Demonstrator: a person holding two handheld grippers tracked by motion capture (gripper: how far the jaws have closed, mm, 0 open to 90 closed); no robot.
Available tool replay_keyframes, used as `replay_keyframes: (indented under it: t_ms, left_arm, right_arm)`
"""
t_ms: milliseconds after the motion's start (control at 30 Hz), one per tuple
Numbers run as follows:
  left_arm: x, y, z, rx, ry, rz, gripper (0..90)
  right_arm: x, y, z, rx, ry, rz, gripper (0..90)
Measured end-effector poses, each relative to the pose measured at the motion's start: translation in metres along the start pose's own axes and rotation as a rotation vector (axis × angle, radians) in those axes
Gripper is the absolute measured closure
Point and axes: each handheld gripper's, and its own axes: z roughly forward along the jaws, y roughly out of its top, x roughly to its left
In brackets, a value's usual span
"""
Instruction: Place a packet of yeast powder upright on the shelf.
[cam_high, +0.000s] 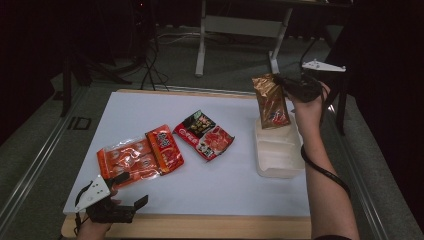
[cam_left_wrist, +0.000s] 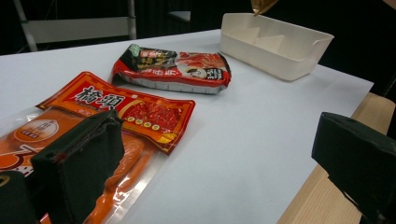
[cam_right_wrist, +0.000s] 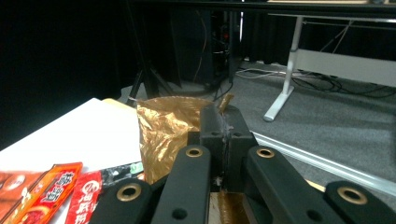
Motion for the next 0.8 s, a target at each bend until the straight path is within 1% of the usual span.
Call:
replay_keyframes:
  t_ms: [67, 133, 167, 233, 400, 433, 500, 600, 667, 767, 800]
  left_arm:
    - [0.000, 0.000, -0.001, -0.001, 0.004, -0.002, 1.8]
    - [0.000, -0.001, -0.002, -0.002, 0.007, -0.003, 1.9]
    - [0.000, -0.001, -0.002, -0.002, 0.007, -0.003, 1.9]
    - [0.000, -0.001, -0.003, -0.002, 0.007, -0.006, 1.8]
    - [-0.001, -0.001, -0.004, -0.006, 0.007, -0.002, 1.9]
    - [-0.001, -0.001, -0.005, -0.007, 0.006, -0.001, 1.9]
    - [-0.001, -0.001, -0.005, -0.006, 0.006, -0.001, 1.9]
    - [0.000, -0.002, -0.005, -0.006, 0.005, -0.005, 1.9]
    - [0.000, -0.002, -0.005, -0.006, 0.005, -0.006, 1.9]
    - [0.000, -0.002, -0.005, -0.006, 0.005, -0.006, 1.9]
    - [0.000, -0.002, -0.005, -0.005, 0.004, -0.005, 1.9]
  right_arm:
    - [-0.006, -0.001, 0.004, -0.005, -0.010, 0.010, 89.9]
    - [-0.013, -0.003, 0.008, -0.005, -0.012, 0.030, 89.9]
    - [-0.013, -0.003, 0.008, -0.005, -0.012, 0.030, 89.9]
    - [-0.020, -0.005, 0.015, 0.000, -0.025, 0.047, 89.9]
    - [-0.028, -0.007, 0.024, 0.008, -0.050, 0.053, 89.9]
    - [-0.033, -0.009, 0.029, 0.009, -0.057, 0.064, 89.9]
    - [-0.037, -0.010, 0.032, 0.009, -0.062, 0.069, 89.9]
    - [-0.042, -0.013, 0.038, 0.013, -0.064, 0.067, 89.9]
    - [-0.043, -0.015, 0.041, 0.006, -0.052, 0.071, 89.8]
    - [-0.044, -0.017, 0.045, 0.005, -0.057, 0.068, 89.8]
    - [-0.045, -0.019, 0.046, 0.005, -0.050, 0.078, 89.8]
